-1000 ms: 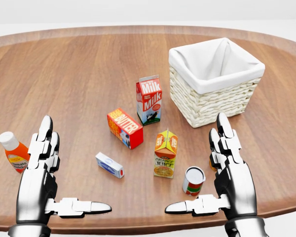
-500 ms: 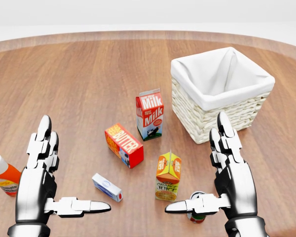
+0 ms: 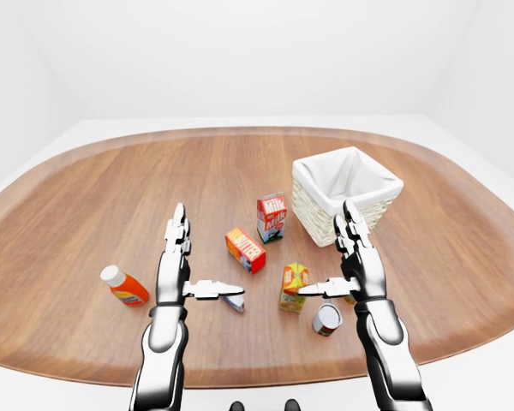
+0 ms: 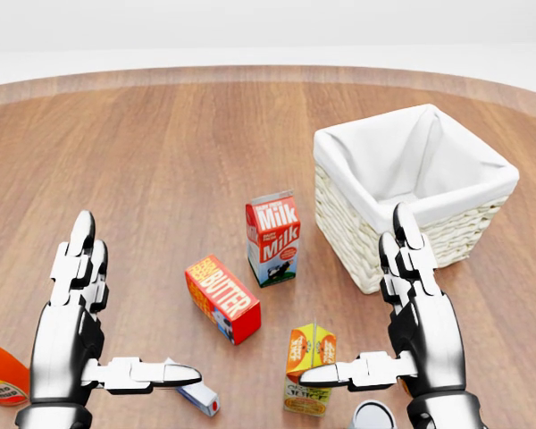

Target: Pick up the alphabet soup and the tomato sauce, and put them in the basket.

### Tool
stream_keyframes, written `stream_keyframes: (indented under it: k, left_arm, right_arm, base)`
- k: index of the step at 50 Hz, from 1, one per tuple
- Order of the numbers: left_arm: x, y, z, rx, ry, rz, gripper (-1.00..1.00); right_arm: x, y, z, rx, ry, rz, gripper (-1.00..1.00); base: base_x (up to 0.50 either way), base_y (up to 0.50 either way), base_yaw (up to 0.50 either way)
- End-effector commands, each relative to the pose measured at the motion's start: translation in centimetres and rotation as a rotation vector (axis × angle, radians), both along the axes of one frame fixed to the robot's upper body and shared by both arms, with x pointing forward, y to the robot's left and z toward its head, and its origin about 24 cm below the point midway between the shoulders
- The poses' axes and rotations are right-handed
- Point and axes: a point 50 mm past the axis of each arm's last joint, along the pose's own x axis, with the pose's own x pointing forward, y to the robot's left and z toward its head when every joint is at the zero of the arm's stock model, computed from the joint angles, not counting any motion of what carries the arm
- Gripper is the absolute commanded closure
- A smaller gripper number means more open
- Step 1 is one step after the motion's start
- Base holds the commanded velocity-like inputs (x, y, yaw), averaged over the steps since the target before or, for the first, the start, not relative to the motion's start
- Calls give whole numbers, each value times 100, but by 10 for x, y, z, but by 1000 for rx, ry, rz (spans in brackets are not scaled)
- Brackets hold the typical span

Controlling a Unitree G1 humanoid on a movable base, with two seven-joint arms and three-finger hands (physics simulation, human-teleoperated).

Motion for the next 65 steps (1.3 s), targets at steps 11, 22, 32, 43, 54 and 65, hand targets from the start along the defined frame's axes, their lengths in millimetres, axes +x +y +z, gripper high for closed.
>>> stream_keyframes:
  k: [11,22,32,43,54,65]
  left_arm:
    - [1,0,-1,1,5,-2,-100]
    - [0,0,0,1,0,-1,-100]
    - [0,0,3,0,-11,0,-100]
    - [0,0,1,0,-5,-1,-100]
    - [0,0,0,1,0,-3,-100]
    - [0,0,0,0,-1,-1,-100]
  right_arm:
    - [1,0,-2,1,7,2,-100]
    - [1,0,-1,1,3,1,-100]
    - [0,0,1,0,-4,0,-100]
    - [0,1,0,0,0,4,-100]
    - [0,1,-1,0,5,7,-100]
    - [1,1,-2,0,8,6,-100]
  base:
    - [23,0,0]
    - [23,0,0]
    - [19,0,0]
    - [0,0,0]
    - [0,0,0]
    - [0,0,0]
